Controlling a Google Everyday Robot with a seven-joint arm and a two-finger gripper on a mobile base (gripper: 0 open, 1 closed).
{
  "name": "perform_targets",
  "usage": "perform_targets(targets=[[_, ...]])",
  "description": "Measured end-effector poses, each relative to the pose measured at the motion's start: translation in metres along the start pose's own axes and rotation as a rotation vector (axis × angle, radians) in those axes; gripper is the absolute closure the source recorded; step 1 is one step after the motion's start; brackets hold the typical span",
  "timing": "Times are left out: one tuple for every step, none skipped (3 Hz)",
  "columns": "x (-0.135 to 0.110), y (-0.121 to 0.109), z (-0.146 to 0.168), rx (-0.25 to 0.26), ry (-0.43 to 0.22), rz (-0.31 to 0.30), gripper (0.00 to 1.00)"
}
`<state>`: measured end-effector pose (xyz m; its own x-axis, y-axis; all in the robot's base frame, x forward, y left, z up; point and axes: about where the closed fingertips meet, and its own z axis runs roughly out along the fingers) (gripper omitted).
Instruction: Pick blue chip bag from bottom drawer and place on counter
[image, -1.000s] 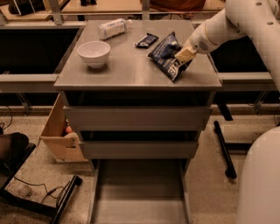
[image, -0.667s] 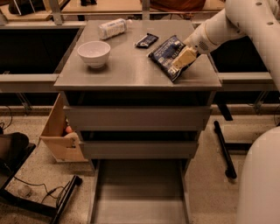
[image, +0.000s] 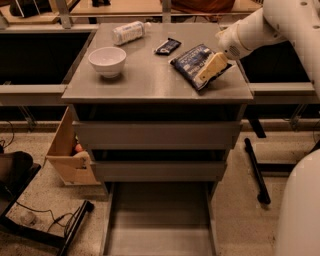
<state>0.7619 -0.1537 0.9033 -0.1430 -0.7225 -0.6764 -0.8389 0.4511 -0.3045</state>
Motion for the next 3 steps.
perform_targets(targets=[[-0.024, 0.002, -0.036, 0.016, -0.092, -0.055, 0.00], [-0.044, 0.003, -0.090, 0.096, -0.155, -0.108, 0.00], [-0.056, 0.017, -0.132, 0.206, -0.172, -0.150, 0.00]])
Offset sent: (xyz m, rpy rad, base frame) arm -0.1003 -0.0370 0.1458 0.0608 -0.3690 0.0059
